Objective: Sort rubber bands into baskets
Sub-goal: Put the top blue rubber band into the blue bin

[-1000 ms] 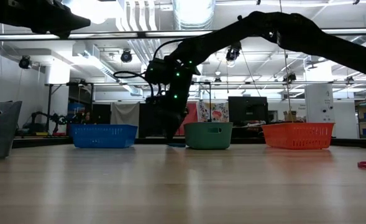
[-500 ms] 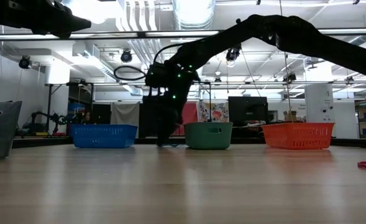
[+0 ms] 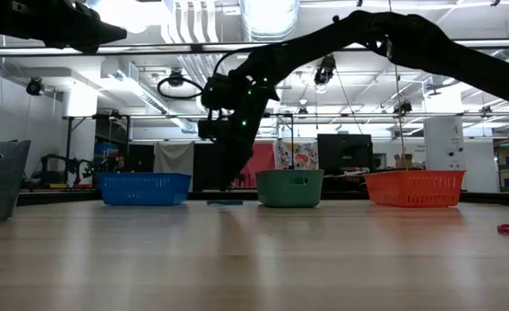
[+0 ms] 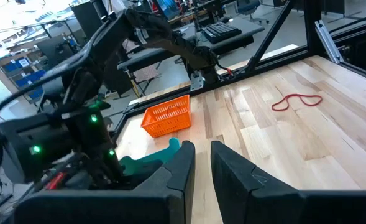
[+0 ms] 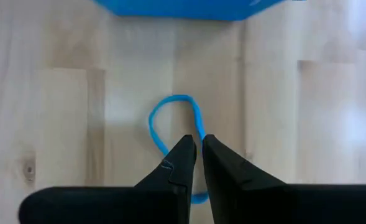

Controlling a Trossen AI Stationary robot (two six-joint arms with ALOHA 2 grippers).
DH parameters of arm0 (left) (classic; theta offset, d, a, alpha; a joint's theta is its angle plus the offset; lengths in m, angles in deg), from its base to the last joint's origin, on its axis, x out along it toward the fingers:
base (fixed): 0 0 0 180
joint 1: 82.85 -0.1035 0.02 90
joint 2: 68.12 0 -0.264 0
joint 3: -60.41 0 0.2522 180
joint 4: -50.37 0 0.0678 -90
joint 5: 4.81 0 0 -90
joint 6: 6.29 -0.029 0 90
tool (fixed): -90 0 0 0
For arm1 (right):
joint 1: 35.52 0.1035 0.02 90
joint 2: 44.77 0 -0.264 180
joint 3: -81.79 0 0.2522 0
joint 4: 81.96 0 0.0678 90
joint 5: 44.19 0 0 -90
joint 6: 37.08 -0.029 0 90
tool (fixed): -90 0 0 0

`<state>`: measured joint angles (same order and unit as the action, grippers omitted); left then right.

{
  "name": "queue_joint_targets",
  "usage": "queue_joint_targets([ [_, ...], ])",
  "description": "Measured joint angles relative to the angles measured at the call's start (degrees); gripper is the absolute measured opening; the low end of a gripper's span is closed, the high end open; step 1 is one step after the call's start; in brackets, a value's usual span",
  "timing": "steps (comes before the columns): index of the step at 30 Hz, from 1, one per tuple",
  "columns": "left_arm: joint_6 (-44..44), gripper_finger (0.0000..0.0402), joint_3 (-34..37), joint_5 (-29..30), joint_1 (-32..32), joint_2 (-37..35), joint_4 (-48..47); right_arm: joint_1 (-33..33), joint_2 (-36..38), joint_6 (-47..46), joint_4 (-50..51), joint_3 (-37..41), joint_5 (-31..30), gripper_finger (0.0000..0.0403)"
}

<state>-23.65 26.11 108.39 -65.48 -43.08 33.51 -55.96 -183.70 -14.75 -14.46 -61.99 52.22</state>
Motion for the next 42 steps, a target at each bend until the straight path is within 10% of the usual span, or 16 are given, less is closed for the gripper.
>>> queue_joint_targets([
  [23,0.5,0.0036,0.0,0.0,0.0,0.1,0.0,2.4,-2.0,-2.8,-3.7,1.9,-0.7,0.0161],
  [42,3.3,0.0036,0.0,0.0,0.0,0.1,0.0,3.7,-1.3,0.0,-8.3,5.5,-0.8,0.0011],
])
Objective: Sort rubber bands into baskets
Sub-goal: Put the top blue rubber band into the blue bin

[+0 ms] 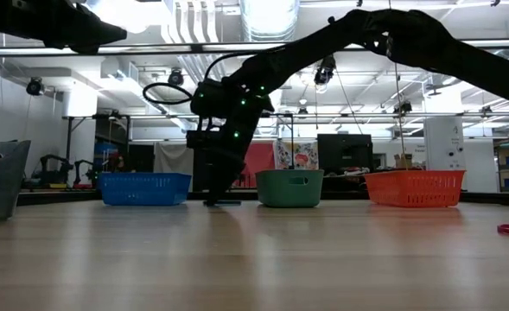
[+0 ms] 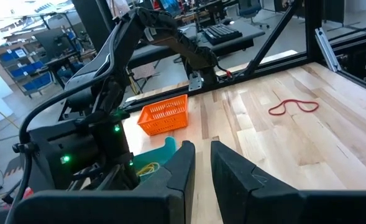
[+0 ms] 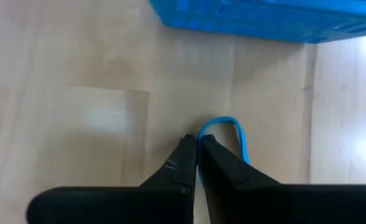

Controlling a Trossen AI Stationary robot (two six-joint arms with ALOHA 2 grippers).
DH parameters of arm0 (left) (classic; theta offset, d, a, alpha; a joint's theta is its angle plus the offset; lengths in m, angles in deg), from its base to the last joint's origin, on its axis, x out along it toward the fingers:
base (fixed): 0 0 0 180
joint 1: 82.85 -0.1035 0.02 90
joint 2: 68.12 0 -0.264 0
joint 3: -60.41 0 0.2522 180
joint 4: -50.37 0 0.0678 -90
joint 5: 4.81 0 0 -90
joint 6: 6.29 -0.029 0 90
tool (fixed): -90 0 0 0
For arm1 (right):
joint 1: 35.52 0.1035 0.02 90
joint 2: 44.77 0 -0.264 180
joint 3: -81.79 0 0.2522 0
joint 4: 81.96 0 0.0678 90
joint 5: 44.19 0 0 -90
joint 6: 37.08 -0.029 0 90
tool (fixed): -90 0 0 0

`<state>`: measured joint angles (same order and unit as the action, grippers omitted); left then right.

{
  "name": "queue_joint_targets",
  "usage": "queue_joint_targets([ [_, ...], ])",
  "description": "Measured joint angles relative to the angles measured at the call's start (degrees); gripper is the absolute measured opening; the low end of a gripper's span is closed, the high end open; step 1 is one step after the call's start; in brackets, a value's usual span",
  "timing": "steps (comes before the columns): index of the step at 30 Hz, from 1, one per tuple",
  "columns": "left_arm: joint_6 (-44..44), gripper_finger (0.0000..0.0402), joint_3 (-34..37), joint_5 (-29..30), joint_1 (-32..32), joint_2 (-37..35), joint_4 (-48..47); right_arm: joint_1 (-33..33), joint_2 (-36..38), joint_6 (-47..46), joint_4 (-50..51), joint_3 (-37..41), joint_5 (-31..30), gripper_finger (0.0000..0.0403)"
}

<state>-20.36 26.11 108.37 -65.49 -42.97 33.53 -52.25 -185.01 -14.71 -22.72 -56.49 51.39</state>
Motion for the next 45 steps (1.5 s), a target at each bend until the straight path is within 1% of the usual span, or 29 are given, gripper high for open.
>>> queue_joint_targets([
  [4,-2.0,0.0036,0.0,0.0,0.0,0.0,0.0,1.4,1.5,0.0,1.7,0.0,1.4,0.0009],
  [10,1.0,0.004,0.0,0.0,0.0,0.0,0.0,4.2,5.2,-0.1,4.3,0.3,13.3,0.0009],
  [15,3.6,0.0067,0.0,-0.1,0.0,1.1,-0.4,7.4,8.6,0.1,3.6,3.7,17.9,0.0009],
  [18,5.7,0.0092,0.3,-0.7,0.1,2.6,-0.8,9.0,11.5,0.1,-1.3,7.5,22.0,0.0009],
  [20,6.5,0.0111,0.6,-2.7,0.1,3.7,-0.6,9.9,13.5,-0.1,-6.6,11.0,24.6,0.0009],
  [21,6.9,0.012,0.7,-4.2,0.1,4.2,-0.4,10.4,14.6,-0.4,-9.8,13.3,24.9,0.0009],
  [25,8.1,0.015,0.9,-9.5,0.1,5.9,0.7,11.9,18.9,-3.8,-28.0,23.3,24.9,0.0009],
  [27,9.0,0.0161,0.9,-10.4,0.1,6.6,0.8,12.5,20.7,-6.0,-38.8,28.1,25.0,0.0009],
  [30,9.3,0.0172,0.9,-10.3,0.1,8.1,2.1,13.4,22.3,-8.3,-50.6,33.7,26.6,0.0009],
  [31,9.3,0.0175,0.9,-10.3,0.1,8.7,2.5,13.6,22.7,-9.2,-53.1,35.3,27.1,0.0009],
  [34,9.5,0.018,0.9,-10.5,0.1,10.4,4.2,14.3,23.0,-10.4,-59.1,38.2,27.6,0.0009],
  [38,9.5,0.0182,0.9,-11.0,0.2,12.8,4.6,14.9,23.1,-10.5,-62.9,38.7,27.6,0.0009],
  [42,9.0,0.0181,0.9,-15.5,0.2,14.7,5.0,14.9,23.1,-10.5,-63.0,38.1,27.5,0.0009],
  [45,9.0,0.0181,0.9,-16.4,0.2,15.7,5.7,14.9,23.1,-10.1,-63.0,37.5,27.4,0.0009],
])
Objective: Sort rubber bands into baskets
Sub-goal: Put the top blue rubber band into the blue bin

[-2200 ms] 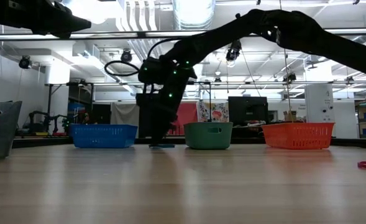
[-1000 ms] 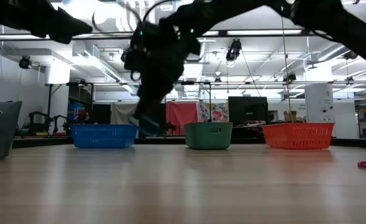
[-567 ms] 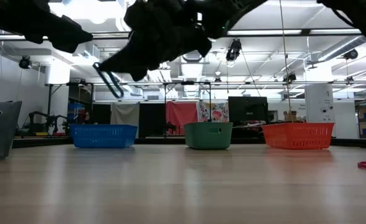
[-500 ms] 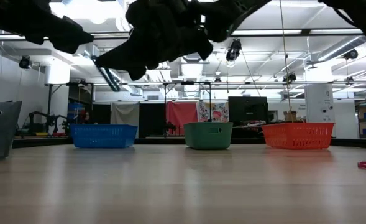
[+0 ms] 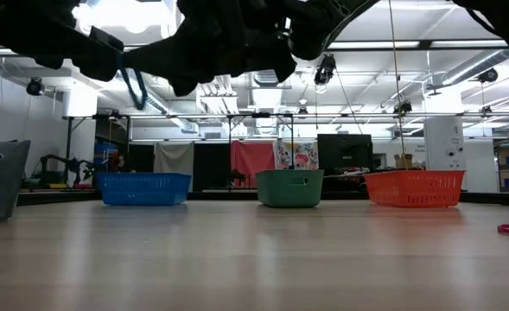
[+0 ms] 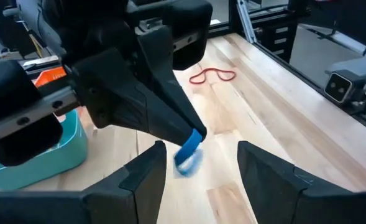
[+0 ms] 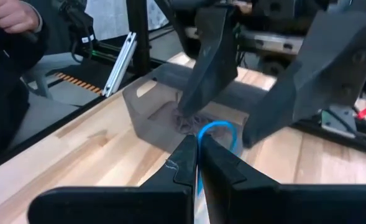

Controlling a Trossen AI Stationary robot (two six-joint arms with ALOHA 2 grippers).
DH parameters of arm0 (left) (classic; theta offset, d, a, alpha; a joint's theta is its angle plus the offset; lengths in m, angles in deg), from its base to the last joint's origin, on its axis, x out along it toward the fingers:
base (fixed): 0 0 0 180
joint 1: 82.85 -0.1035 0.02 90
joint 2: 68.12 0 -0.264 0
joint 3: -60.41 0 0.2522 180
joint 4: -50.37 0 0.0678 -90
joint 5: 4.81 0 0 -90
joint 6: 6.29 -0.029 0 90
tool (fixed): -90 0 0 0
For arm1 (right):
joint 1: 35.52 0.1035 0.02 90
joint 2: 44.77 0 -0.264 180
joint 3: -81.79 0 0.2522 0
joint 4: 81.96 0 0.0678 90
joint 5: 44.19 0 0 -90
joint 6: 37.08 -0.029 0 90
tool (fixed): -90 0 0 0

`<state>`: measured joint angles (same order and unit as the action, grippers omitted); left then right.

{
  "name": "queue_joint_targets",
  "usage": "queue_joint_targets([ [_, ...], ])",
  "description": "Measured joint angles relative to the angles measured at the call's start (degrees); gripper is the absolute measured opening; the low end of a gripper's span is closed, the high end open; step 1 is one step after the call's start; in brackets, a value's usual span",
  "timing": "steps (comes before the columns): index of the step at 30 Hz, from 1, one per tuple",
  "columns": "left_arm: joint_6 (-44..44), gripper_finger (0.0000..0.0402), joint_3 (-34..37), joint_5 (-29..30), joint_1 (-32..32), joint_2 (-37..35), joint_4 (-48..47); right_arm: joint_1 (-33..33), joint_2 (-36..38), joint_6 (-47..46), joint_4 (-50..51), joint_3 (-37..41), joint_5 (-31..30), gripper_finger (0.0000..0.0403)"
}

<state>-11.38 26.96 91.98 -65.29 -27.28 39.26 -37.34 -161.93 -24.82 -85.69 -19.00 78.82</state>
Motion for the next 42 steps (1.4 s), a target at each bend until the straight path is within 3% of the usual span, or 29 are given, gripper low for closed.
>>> queue_joint_targets([
  [11,-0.8,0.0165,0.0,0.2,0.0,2.5,2.3,0.0,0.0,0.3,0.0,-0.6,0.0,0.0009],
  [15,-0.8,0.0126,0.0,0.2,0.0,3.0,2.2,0.0,0.0,-0.1,0.0,-0.6,0.0,0.0009],
  [21,-1.9,0.0019,0.0,0.8,0.0,3.1,2.2,-0.1,0.0,-0.9,0.0,-0.6,0.0,0.0009],
  [29,-1.9,0.0002,0.0,4.9,0.0,2.8,1.8,-0.5,0.0,-6.1,0.6,-0.6,-2.3,0.0014],
  [34,-1.9,0.0001,0.0,6.0,-0.1,2.7,1.7,-1.4,0.1,-9.3,2.3,-0.7,-2.4,0.0048],
  [42,1.9,0.0,0.0,15.4,-0.1,2.6,-1.0,-3.1,1.2,-12.7,6.7,-0.7,-3.5,0.0136],
])
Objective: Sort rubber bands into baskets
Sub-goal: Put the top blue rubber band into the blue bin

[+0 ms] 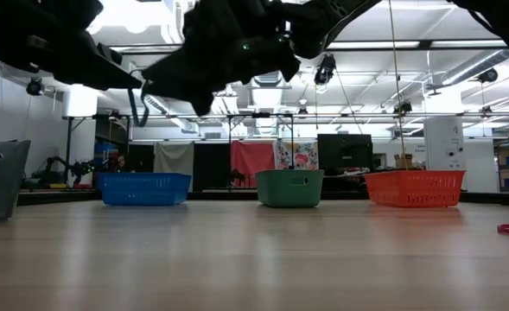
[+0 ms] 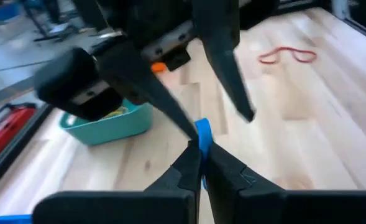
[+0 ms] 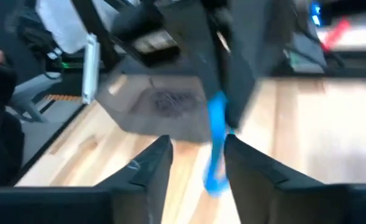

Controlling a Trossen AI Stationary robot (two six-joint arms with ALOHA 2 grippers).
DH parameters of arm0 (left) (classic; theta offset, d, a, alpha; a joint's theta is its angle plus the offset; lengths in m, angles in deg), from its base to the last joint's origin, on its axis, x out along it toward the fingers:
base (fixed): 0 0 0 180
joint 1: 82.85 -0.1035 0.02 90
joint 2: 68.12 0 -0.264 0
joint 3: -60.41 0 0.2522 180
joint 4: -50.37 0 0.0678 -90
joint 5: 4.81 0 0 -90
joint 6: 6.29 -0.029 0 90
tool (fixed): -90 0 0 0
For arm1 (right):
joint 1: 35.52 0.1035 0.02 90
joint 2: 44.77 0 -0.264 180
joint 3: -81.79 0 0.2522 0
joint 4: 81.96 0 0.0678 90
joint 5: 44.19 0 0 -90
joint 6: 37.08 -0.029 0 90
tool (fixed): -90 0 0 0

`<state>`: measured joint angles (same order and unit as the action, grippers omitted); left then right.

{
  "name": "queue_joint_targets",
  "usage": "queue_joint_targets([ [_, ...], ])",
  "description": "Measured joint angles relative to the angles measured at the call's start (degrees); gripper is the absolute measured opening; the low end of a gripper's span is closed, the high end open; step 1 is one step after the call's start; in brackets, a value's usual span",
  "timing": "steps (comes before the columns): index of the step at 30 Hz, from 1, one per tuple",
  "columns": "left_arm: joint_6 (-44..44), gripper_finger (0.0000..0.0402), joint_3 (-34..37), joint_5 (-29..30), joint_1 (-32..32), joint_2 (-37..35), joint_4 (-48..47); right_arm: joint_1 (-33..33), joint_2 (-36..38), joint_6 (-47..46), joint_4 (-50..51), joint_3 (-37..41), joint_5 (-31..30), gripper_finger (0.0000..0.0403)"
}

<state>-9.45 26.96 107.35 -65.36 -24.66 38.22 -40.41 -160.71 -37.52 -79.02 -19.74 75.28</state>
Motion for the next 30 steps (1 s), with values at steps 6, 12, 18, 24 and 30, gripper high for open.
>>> queue_joint_targets([
  [6,1.4,0.0,-0.1,1.7,-1.0,-0.5,0.0,-2.2,1.9,-1.5,6.3,0.1,-0.7,0.018],
  [12,2.3,0.0,-0.1,1.9,-5.6,-0.7,-0.1,-3.3,4.8,2.2,15.4,0.1,-5.8,0.02],
  [18,2.4,0.0,-0.1,1.8,-14.8,-0.6,0.2,-4.1,7.3,6.3,25.6,0.1,-11.7,0.0203],
  [24,2.9,0.0,-0.1,1.0,-27.7,0.6,-0.1,-4.8,7.4,7.8,29.8,0.2,-11.6,0.0203],
  [30,5.1,0.0,-0.1,-10.1,-41.1,3.9,-2.7,-5.3,7.3,8.5,29.8,0.3,-11.6,0.0203],
])
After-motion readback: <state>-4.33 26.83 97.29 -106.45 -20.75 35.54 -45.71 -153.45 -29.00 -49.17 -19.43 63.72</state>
